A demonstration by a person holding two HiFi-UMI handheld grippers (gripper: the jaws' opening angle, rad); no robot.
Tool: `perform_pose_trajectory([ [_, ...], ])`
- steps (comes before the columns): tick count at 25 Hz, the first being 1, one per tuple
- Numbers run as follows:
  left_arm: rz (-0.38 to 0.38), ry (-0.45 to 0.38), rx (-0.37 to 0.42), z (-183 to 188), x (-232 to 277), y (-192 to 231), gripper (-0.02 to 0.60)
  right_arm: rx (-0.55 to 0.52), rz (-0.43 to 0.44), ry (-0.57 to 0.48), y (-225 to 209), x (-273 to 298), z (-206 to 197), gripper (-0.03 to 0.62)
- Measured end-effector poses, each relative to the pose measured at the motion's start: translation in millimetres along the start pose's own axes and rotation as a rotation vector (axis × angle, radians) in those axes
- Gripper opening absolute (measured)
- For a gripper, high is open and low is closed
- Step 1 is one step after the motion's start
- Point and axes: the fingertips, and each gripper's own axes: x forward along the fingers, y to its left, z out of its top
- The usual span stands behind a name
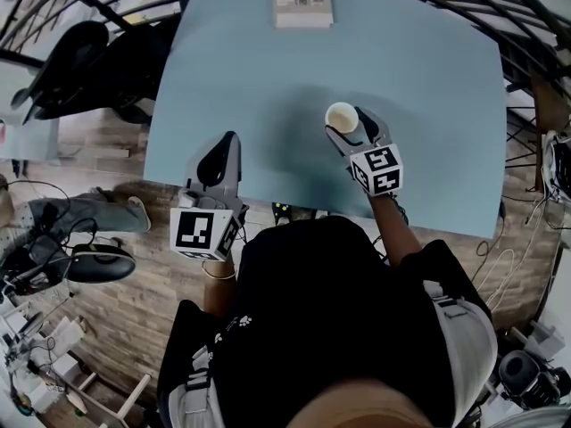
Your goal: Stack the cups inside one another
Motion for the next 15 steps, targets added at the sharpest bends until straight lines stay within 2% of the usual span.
perform_pose_trajectory([
  [5,-0.014,-0.008,0.0,3.6,2.0,1.4,-0.015,0.033,-0.004,-0.026,-2.0,-5.2,8.3,0.36],
  [10,-0.041,-0.02,0.004,5.3,6.4,3.7,-0.014,0.084,-0.039,-0.144,-6.9,-22.1,35.6,0.354],
  [13,-0.07,-0.021,0.007,6.1,11.8,1.3,-0.015,0.107,-0.054,-0.212,-9.8,-37.8,53.8,0.304],
  [15,-0.088,-0.018,0.003,4.2,15.8,0.7,-0.014,0.126,-0.064,-0.26,-12.3,-47.9,65.5,0.227],
])
